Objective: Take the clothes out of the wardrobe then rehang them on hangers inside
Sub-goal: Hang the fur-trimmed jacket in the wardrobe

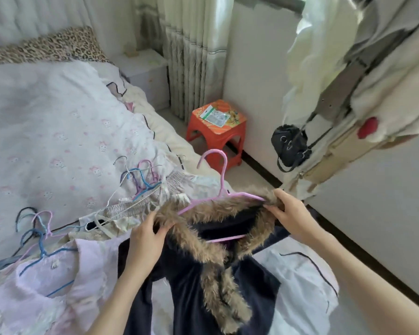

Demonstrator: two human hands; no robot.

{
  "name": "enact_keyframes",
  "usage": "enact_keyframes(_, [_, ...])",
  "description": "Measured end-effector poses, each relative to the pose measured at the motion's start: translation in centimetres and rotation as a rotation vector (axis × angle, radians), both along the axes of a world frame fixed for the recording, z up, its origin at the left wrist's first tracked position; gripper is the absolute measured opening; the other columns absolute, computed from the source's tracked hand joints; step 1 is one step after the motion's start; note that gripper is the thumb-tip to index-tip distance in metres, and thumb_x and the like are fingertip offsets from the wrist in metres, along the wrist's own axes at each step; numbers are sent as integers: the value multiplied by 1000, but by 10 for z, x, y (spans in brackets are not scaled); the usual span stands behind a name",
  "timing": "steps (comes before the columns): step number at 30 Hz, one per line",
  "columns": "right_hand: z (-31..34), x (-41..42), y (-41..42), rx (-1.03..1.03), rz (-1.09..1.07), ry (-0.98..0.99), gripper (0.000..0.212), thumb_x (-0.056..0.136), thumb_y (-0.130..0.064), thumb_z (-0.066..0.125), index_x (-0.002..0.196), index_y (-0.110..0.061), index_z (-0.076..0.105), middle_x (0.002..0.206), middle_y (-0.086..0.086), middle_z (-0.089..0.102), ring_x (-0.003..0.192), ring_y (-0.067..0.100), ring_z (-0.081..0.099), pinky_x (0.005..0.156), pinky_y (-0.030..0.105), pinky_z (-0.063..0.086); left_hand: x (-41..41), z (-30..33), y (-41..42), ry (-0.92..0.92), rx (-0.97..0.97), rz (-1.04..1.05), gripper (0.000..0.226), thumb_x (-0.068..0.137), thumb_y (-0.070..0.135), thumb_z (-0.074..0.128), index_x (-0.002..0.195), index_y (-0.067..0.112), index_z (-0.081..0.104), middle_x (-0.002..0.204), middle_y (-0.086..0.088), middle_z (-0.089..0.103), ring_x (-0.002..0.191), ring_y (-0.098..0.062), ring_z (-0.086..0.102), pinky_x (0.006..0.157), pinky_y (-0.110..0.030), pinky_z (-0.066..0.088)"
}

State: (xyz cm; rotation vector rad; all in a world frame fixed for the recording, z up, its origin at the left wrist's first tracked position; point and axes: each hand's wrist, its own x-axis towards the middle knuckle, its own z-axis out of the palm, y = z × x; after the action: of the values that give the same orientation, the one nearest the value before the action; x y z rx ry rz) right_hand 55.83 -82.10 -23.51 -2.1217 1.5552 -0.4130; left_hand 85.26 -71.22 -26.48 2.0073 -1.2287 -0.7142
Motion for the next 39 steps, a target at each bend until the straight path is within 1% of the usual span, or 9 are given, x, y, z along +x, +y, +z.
enact_keyframes(4, [40, -91, 69, -53, -172, -182, 21, 90, -7, 56, 106, -15, 68, 99, -10, 66, 93, 9, 60, 83, 19, 46, -72, 35, 4, -37, -90, -195, 49, 86, 30, 59, 126, 3, 53, 111, -16, 64, 98, -34, 59, 83, -39, 44])
enact_keyframes(9, [70, -219, 183, -149, -466, -294, 29, 90, -1, 56, 98, -23, 72, 85, -43, 61, 89, -13, 58, 82, 5, 42, -190, 75, 8, -140, -307, -523, 22, 85, 15, 66, 106, 9, 66, 89, -7, 67, 86, -31, 61, 75, -40, 45])
enact_keyframes(17, [121, -335, 374, -468, -923, -320, 19, 86, -1, 61, 99, -10, 73, 81, -37, 62, 84, -20, 57, 79, 1, 39, -368, 123, 79, -121, -542, -881, 19, 82, 7, 68, 101, 8, 69, 90, -8, 70, 84, -33, 65, 79, -53, 48])
enact_keyframes(20, [138, -349, 439, -621, -1058, -168, 11, 85, -7, 65, 80, -2, 74, 66, -30, 59, 69, -17, 56, 64, -2, 37, -420, 145, 110, -40, -592, -990, 17, 82, 9, 68, 98, 5, 70, 92, -11, 70, 86, -32, 65, 82, -51, 48])
enact_keyframes(22, [151, -355, 479, -680, -1124, -99, 23, 87, -19, 61, 73, -5, 73, 70, -24, 62, 71, -9, 58, 63, -2, 37, -455, 160, 132, -4, -608, -1085, 16, 82, 7, 68, 98, 4, 70, 92, -10, 70, 87, -31, 64, 84, -47, 48])
enact_keyframes(26, [171, -380, 551, -672, -1273, -28, 24, 93, -19, 47, 103, -15, 69, 106, -10, 63, 99, 0, 54, 88, 1, 33, -518, 185, 171, 75, -683, -1279, 18, 80, 0, 68, 97, 4, 70, 90, -7, 70, 83, -26, 64, 80, -34, 47])
enact_keyframes(31, [170, -390, 632, -440, -1391, 124, 41, 88, -18, 44, 128, -16, 54, 124, -7, 56, 117, 11, 51, 104, 26, 36, -575, 197, 206, 225, -559, -1465, 16, 83, 9, 66, 100, 9, 70, 94, -4, 70, 90, -26, 62, 89, -43, 45])
enact_keyframes(34, [160, -381, 667, -428, -1534, 258, 34, 90, -18, 57, 124, -13, 56, 107, -8, 57, 104, 19, 58, 89, 36, 47, -602, 195, 226, 259, -492, -1591, 14, 86, 16, 65, 99, 17, 69, 91, 1, 70, 91, -24, 61, 87, -40, 45])
enact_keyframes(39, [164, -354, 698, -451, -1654, 492, 29, 92, -37, 49, 90, -10, 58, 77, -7, 56, 65, 14, 57, 54, 28, 45, -636, 192, 267, 324, -464, -1809, 10, 86, 23, 64, 90, 13, 66, 78, 9, 67, 84, -24, 62, 79, -32, 43])
